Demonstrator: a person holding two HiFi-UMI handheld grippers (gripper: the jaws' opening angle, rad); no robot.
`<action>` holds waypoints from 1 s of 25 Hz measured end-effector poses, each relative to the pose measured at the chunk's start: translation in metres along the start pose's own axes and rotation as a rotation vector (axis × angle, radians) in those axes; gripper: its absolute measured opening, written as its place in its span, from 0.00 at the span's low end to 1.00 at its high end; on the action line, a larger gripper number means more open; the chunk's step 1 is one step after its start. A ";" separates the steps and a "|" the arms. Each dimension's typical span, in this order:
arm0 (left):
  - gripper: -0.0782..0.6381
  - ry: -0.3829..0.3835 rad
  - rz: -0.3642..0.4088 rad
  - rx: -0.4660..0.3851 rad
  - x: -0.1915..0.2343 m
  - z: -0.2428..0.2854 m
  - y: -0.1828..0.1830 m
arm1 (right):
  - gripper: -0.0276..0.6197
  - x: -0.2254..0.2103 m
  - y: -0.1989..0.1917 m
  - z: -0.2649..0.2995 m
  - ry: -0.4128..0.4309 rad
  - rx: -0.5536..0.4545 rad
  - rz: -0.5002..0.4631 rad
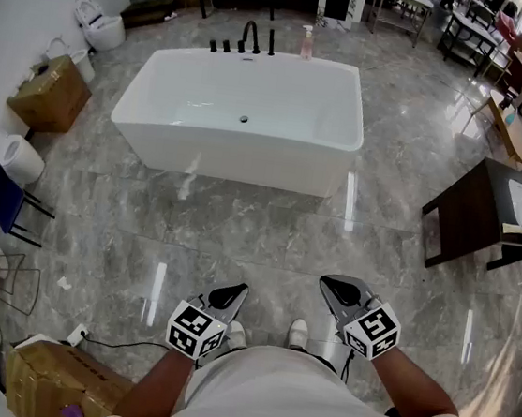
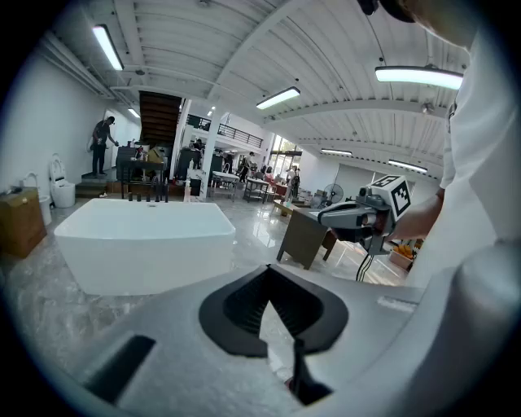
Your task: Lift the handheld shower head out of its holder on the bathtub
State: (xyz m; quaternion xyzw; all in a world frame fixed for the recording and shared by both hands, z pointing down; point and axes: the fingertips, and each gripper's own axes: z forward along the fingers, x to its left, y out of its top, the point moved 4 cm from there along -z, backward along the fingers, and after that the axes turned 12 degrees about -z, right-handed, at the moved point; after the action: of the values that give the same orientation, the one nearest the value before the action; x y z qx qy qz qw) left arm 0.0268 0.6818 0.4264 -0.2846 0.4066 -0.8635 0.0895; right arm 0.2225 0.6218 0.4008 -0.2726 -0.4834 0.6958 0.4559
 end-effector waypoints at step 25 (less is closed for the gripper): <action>0.53 0.133 -0.054 -0.174 0.038 0.090 0.094 | 0.08 -0.099 -0.040 0.025 0.120 -0.004 -0.019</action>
State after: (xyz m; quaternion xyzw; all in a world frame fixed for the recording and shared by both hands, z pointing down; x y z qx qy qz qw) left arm 0.0388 0.5466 0.4172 -0.2441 0.4773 -0.8440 0.0138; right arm 0.2605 0.5271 0.4414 -0.3102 -0.4590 0.6730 0.4900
